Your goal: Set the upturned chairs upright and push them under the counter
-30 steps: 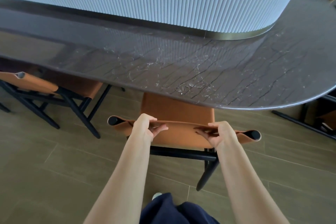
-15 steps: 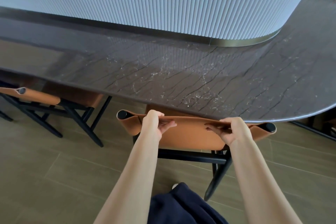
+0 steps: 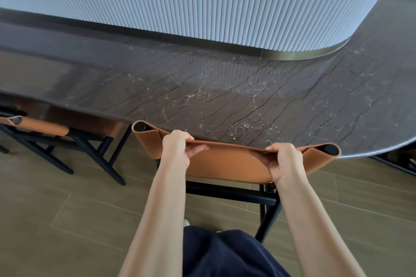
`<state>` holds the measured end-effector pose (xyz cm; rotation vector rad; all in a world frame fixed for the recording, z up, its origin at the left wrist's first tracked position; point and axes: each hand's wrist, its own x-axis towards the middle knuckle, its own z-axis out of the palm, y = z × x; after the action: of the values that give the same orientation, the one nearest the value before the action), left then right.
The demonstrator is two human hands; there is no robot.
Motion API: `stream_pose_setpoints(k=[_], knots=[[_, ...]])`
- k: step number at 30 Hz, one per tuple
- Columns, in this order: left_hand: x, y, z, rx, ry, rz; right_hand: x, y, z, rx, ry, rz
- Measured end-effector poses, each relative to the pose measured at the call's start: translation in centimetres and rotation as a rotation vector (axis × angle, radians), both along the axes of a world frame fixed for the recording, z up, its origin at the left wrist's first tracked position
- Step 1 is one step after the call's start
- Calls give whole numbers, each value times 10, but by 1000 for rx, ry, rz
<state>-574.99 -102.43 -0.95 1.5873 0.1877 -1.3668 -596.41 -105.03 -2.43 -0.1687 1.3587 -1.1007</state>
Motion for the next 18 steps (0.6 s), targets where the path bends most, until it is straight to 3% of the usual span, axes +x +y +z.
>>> stream_pose_setpoints(k=[18], knots=[[132, -40, 22, -191, 10, -74, 139, -21, 24, -156, -8, -236]])
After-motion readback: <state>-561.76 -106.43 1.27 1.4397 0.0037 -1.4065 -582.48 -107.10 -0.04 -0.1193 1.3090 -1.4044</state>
